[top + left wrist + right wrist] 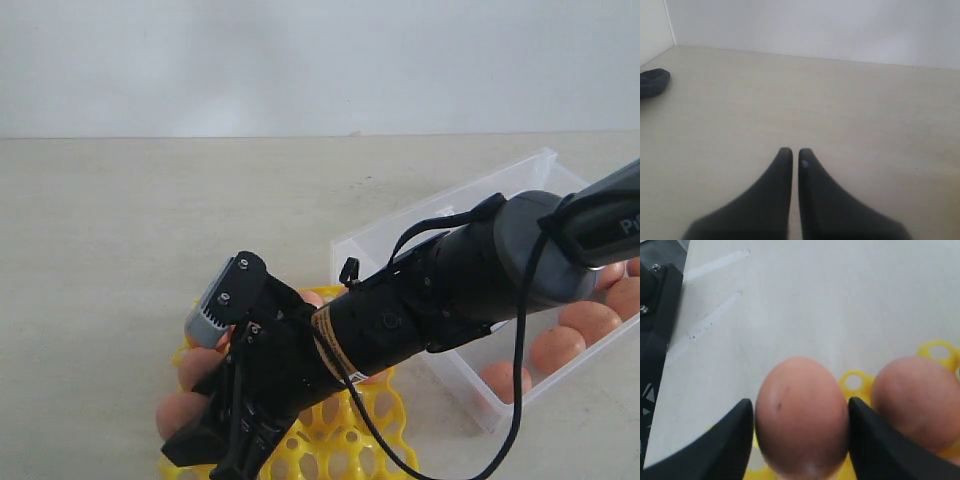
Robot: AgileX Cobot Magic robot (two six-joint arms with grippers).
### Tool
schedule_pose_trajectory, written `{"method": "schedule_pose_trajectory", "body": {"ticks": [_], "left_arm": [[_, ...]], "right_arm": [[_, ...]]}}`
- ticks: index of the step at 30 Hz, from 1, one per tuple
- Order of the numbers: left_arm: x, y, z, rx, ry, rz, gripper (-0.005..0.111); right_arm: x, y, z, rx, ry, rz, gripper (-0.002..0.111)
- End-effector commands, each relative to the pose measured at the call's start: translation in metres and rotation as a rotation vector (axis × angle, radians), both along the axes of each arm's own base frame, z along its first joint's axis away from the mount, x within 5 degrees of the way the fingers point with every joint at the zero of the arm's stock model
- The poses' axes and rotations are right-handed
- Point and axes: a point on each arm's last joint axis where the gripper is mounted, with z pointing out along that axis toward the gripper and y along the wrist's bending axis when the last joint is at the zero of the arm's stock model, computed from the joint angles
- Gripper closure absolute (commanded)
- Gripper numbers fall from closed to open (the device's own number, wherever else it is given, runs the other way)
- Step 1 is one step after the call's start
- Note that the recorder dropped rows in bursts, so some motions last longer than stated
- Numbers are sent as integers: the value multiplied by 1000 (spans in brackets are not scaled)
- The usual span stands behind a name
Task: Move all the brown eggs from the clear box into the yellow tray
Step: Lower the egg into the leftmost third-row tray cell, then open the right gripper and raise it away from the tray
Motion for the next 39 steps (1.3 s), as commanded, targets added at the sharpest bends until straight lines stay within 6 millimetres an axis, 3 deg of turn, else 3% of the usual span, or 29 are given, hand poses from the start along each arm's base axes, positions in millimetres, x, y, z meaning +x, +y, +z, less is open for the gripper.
{"method": "schedule_pose_trajectory", "body": {"ticks": [1, 11, 17, 21, 26, 32, 35, 39], "left_arm": [[0, 0, -1, 4, -1, -4, 103], [0, 0, -1, 4, -1, -4, 103], [0, 0, -1, 4, -1, -4, 103], [0, 0, -1, 4, -1, -4, 103], [0, 0, -1, 4, -1, -4, 103], [0, 0, -1, 4, -1, -4, 103], [0, 0, -1, 4, -1, -4, 103], [0, 0, -1, 4, -1, -4, 103]], "right_arm": [[1, 1, 2, 7, -5, 5, 46], [0, 1, 6, 23, 44, -22, 46], [-1, 0, 32, 60, -2, -44, 49], [-2, -4, 61, 88, -85, -67, 70], [-2, -17, 102, 78, -283, -135, 108], [0, -56, 161, -121, -745, -309, 108], [4, -87, 181, -359, -937, -461, 108], [8, -128, 194, -714, -1050, -707, 108]]}}
